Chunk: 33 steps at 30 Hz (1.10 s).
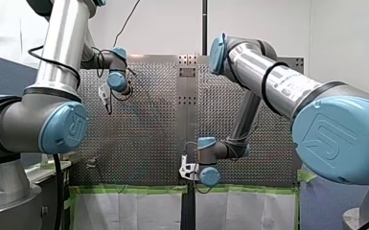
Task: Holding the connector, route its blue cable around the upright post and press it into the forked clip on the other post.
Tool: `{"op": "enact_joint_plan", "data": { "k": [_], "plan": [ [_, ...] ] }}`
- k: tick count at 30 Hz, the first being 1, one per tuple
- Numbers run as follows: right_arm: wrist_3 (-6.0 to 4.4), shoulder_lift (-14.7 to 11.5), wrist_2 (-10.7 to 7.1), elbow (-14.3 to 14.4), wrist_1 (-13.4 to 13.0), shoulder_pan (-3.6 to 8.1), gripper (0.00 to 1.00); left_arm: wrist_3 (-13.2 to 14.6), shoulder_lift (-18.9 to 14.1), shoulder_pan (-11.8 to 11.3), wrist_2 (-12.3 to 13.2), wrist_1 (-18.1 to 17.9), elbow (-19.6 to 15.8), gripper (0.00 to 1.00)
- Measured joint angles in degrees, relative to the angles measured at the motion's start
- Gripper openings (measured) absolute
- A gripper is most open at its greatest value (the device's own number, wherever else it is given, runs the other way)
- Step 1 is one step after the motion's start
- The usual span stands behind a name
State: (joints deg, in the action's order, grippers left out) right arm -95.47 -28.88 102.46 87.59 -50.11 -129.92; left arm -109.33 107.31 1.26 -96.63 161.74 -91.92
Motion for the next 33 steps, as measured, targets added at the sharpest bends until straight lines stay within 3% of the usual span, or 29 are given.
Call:
{"op": "enact_joint_plan", "data": {
  "k": [12, 22, 33],
  "plan": [
    [0.26, 5.72, 1.81, 0.00, -4.35, 1.88, 0.27, 0.06, -0.01, -0.08, -0.77, 0.80, 0.01, 0.84],
    [0.43, 10.66, 2.26, 0.00, -6.10, 3.98, 0.27, 2.01, -0.04, -0.04, -4.36, 5.21, -0.04, 0.84],
    [0.86, 16.10, 2.29, 0.00, -7.63, 5.61, 0.27, 2.11, -0.01, 0.07, -4.66, 6.23, -0.09, 0.84]
  ]
}}
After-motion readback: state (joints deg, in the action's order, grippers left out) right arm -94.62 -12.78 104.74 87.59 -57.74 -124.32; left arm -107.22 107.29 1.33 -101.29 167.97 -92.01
